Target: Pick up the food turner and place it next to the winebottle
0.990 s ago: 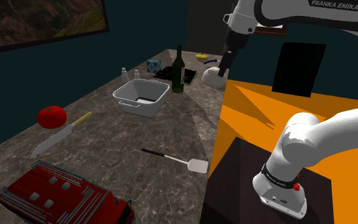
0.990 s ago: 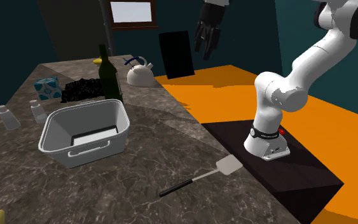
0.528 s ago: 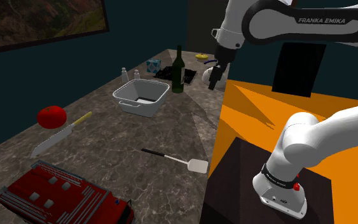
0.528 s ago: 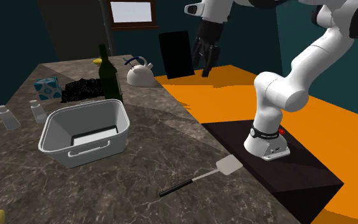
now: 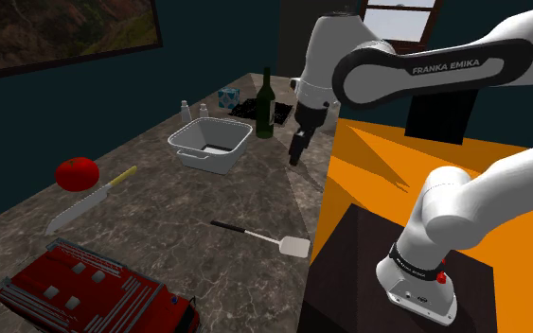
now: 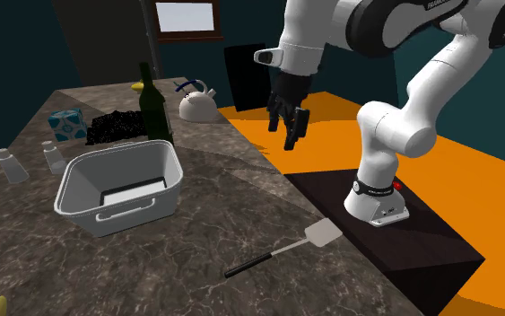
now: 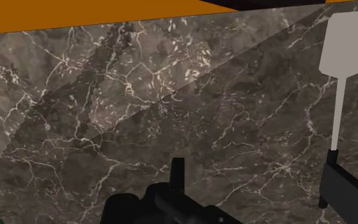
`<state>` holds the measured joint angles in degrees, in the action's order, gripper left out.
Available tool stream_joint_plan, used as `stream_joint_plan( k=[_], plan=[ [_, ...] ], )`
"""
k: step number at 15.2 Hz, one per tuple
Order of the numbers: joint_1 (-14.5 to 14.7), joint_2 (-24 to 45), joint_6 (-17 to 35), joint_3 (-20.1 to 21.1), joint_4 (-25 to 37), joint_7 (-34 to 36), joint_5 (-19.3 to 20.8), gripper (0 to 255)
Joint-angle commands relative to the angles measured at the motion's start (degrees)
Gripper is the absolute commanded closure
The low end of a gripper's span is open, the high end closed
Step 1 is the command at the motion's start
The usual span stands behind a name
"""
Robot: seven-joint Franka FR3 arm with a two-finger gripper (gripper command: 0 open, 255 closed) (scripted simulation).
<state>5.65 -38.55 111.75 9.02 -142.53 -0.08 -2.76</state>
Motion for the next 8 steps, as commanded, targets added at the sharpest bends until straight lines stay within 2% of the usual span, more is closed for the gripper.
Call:
stream_joint_plan(
  k=[1,8],
  plan=[
    [1.03,2.42,2.56,1.99,-0.52,1.70,-1.09,0],
    [3.77,11.79,11.71,7.88,-1.66,6.31,-3.59,0]
  ],
)
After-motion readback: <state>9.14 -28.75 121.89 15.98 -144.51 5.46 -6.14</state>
